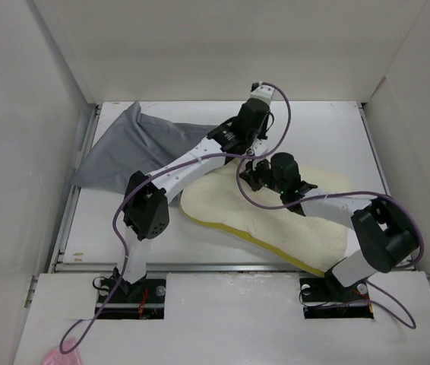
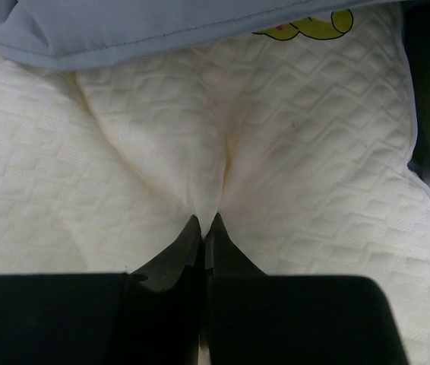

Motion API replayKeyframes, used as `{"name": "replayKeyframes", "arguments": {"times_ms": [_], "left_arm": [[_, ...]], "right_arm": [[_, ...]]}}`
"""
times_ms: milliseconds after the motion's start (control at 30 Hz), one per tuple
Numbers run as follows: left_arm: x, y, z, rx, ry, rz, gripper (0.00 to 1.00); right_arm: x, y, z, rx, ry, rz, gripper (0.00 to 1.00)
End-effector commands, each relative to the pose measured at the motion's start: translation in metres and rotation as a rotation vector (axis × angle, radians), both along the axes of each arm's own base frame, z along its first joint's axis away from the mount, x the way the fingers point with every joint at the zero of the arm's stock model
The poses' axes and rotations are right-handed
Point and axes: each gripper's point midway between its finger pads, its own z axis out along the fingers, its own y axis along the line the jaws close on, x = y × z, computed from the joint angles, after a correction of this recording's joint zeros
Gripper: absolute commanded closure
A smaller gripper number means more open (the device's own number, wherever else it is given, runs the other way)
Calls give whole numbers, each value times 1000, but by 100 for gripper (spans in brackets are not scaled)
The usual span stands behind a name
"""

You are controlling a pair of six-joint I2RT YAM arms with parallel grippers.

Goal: Put the pillow into the pillowcase

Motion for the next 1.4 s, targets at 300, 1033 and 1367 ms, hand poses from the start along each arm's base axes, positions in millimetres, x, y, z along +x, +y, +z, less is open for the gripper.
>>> {"name": "replayKeyframes", "arguments": {"times_ms": [300, 1033, 1367], "left_arm": [[-102, 54, -46, 137, 210, -26, 100], [-43, 73, 10, -99, 128, -1, 100], [-53, 70, -25, -23, 177, 9, 100]], "right_arm": [[107, -170, 148, 481, -238, -745, 100], [63, -126, 112, 498, -125, -450, 100], [72, -103, 156, 528, -186, -448, 100]]}}
